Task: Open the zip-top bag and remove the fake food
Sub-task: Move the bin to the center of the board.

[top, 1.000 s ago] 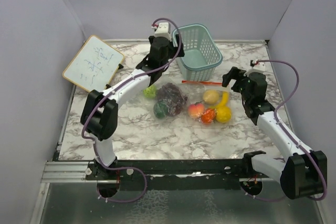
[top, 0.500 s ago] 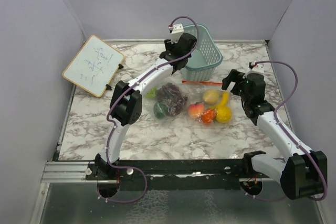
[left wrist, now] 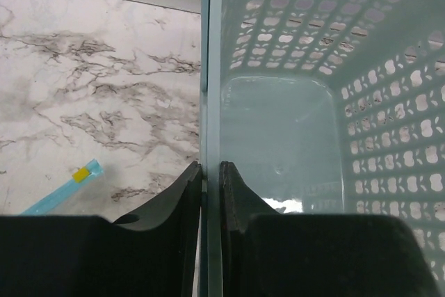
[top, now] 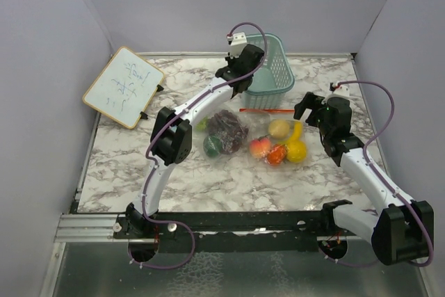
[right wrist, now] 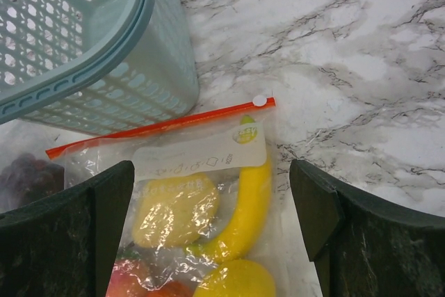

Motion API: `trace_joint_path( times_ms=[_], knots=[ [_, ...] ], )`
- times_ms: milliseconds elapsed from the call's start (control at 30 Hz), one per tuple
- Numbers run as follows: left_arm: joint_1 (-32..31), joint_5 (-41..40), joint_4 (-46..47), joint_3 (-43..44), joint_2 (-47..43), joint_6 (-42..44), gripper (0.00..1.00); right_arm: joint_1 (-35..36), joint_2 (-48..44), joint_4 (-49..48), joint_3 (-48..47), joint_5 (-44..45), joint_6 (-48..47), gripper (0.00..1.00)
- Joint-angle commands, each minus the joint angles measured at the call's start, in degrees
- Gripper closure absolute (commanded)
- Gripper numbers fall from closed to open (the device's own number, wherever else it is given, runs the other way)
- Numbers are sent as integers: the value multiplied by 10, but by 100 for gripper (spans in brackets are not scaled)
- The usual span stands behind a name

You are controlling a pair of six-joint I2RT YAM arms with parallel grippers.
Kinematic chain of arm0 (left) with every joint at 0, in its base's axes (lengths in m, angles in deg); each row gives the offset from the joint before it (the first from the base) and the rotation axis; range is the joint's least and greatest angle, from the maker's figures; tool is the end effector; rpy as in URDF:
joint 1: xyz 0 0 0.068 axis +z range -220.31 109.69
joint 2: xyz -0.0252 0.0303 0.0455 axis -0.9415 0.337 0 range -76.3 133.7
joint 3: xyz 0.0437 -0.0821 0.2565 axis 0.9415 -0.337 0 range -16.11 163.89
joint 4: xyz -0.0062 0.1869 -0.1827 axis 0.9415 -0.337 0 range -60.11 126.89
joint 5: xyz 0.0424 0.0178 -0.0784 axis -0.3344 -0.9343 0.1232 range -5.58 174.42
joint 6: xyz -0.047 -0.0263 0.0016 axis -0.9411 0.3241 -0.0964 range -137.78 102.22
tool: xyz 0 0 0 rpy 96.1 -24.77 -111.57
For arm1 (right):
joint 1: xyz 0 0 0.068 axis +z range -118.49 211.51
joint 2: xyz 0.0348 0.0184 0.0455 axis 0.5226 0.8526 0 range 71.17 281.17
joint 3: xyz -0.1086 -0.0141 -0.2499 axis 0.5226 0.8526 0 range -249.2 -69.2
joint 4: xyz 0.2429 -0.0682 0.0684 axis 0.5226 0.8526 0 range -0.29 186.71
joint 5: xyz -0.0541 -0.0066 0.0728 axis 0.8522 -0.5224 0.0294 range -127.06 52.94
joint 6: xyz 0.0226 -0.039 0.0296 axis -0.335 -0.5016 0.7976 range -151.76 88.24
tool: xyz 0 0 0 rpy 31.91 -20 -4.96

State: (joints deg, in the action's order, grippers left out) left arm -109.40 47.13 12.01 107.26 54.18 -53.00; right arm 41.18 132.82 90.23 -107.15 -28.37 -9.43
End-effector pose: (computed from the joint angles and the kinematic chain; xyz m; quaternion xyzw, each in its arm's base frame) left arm 0.4239 -0.3166 0.2894 -0.1269 0.8334 -0.0546 0.5351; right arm 0.2402 0.0355 0.2576 0.1331 0.8277 0.0881 0.5381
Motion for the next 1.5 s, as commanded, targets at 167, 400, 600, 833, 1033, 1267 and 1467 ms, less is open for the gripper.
trace_joint_path(
  times_ms=[167, 400, 600, 833, 1033, 1267, 1467],
  knots=[
    [-23, 55, 10, 40, 42, 10, 95, -2, -19, 20, -7, 0, 1, 6],
    [-48, 76, 23, 68, 60, 2, 95, -2, -39, 22, -12, -12, 9, 6],
    [-66, 110, 39, 75, 69, 4, 80, -2, -57, 23, -17, -38, 8, 7],
    [-50, 112, 69, -6, -28, 21, 35, 0, -56, -7, -30, -157, -58, 41],
    [-16, 94, 82, -113, -146, 33, 20, 10, 22, 6, -111, -148, -48, 31],
    [59, 85, 168, -435, -319, -19, 20, 79, 166, -11, -216, -47, -68, 30],
    [81, 70, 182, -593, -409, -28, 20, 129, 281, 33, -352, 0, -73, 30]
  ],
)
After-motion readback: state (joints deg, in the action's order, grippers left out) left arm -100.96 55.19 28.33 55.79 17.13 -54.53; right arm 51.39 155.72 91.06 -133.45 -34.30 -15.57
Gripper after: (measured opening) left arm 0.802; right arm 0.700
